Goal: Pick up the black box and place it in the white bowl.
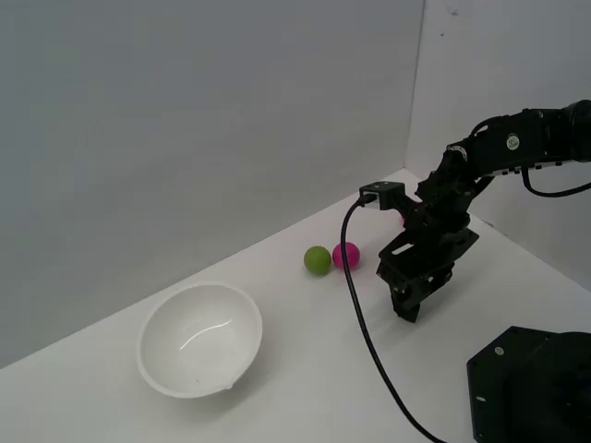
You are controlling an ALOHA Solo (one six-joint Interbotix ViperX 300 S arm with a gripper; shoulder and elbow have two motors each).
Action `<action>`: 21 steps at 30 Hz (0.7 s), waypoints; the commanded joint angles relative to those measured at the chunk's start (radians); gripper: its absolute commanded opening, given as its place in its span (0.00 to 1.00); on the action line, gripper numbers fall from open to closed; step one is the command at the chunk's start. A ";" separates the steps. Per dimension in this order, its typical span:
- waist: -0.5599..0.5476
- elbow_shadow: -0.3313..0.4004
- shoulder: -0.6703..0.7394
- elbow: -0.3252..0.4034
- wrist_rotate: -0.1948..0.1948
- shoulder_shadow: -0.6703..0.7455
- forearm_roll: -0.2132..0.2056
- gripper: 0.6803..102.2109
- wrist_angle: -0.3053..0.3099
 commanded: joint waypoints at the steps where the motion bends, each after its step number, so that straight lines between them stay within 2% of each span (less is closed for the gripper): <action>1: 0.005 -0.008 0.048 -0.005 0.005 0.055 -0.017 0.02 0.014; 11: 0.005 -0.086 0.144 -0.083 -0.006 0.152 -0.017 0.02 0.061; 21: 0.005 -0.163 0.215 -0.160 -0.028 0.224 -0.017 0.02 0.067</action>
